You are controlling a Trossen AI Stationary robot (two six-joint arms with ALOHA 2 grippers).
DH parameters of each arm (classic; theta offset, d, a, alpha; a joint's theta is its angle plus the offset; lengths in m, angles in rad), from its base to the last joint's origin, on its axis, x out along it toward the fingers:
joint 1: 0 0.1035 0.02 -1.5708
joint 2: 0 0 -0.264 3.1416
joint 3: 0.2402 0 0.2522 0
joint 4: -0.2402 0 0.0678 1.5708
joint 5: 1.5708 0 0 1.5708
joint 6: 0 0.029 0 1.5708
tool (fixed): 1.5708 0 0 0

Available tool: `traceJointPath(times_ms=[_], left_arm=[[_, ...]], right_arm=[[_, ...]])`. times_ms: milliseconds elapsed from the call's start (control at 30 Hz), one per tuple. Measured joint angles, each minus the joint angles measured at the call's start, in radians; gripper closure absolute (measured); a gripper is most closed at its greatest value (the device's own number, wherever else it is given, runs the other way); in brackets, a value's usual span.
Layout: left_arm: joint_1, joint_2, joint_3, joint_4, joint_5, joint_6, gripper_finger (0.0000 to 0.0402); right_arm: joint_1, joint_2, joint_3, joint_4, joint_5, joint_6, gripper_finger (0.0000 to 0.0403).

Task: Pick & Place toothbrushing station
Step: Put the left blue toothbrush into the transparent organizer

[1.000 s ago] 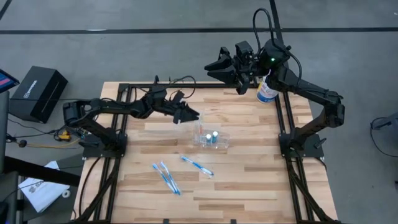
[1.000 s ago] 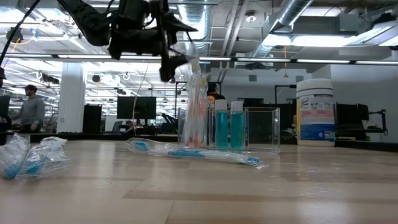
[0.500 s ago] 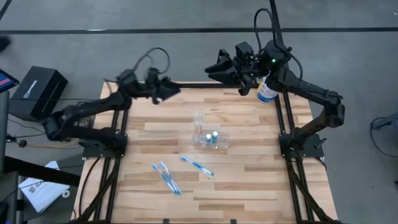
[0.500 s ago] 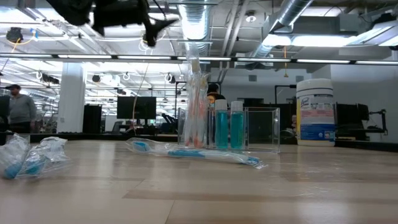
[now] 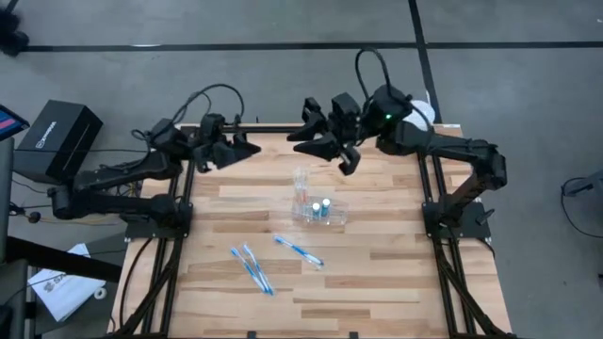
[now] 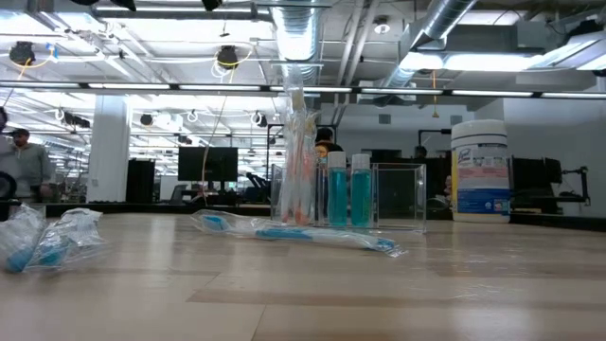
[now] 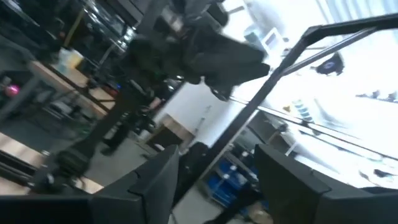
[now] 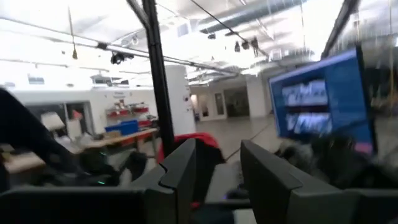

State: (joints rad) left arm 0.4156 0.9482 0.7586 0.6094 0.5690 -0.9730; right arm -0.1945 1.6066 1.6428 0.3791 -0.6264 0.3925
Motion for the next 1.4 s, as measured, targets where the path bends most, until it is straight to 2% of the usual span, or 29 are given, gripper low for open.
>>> traceJointPath(times_ms=[100, 167, 300, 400, 500, 600, 700, 800, 867, 1033, 1200, 1300, 1400], left_arm=[[-0.03, 0.023, 0.0, -0.001, -0.037, 0.112, 0.021], [-0.047, 0.034, 0.0, 0.0, -0.042, 0.154, 0.0219], [-0.038, 0.068, 0.0, 0.002, -0.039, 0.091, 0.024], [-0.014, 0.083, 0.0, 0.002, 0.023, 0.071, 0.0256], [0.004, 0.08, 0.0, 0.01, 0.102, 0.071, 0.0268], [0.03, 0.059, -0.001, 0.012, 0.165, 0.071, 0.0277], [0.071, 0.034, 0.0, 0.011, 0.264, 0.07, 0.0283], [0.114, 0.013, 0.0, -0.003, 0.399, 0.07, 0.0287], [0.134, -0.006, 0.0, -0.035, 0.477, 0.076, 0.0291], [0.15, -0.047, 0.0, -0.271, 0.647, 0.231, 0.0304], [0.13, -0.09, -0.001, -0.597, 0.656, 0.474, 0.0311], [0.095, -0.124, -0.001, -0.873, 0.572, 0.647, 0.0312], [0.02, -0.16, -0.001, -1.161, 0.385, 0.824, 0.0312]], right_arm=[[0.004, 0.02, -0.002, 0.061, 0.022, -0.058, 0.0285], [0.003, 0.027, 0.0, 0.1, 0.058, -0.035, 0.0285], [-0.018, 0.037, 0.028, 0.126, 0.057, 0.114, 0.0285], [-0.001, 0.066, 0.084, 0.09, 0.059, 0.147, 0.0285], [0.044, 0.113, 0.164, -0.03, 0.055, 0.148, 0.0285], [0.105, 0.164, 0.259, -0.238, 0.051, 0.14, 0.0285], [0.173, 0.22, 0.329, -0.444, 0.118, 0.106, 0.0285], [0.225, 0.275, 0.366, -0.582, 0.173, 0.112, 0.0285], [0.25, 0.302, 0.374, -0.608, 0.189, 0.148, 0.0285], [0.306, 0.326, 0.376, -0.626, 0.247, 0.233, 0.0285], [0.355, 0.333, 0.373, -0.678, 0.321, 0.282, 0.0285], [0.379, 0.326, 0.376, -0.726, 0.373, 0.289, 0.0285], [0.398, 0.331, 0.373, -0.761, 0.413, 0.289, 0.0285]])
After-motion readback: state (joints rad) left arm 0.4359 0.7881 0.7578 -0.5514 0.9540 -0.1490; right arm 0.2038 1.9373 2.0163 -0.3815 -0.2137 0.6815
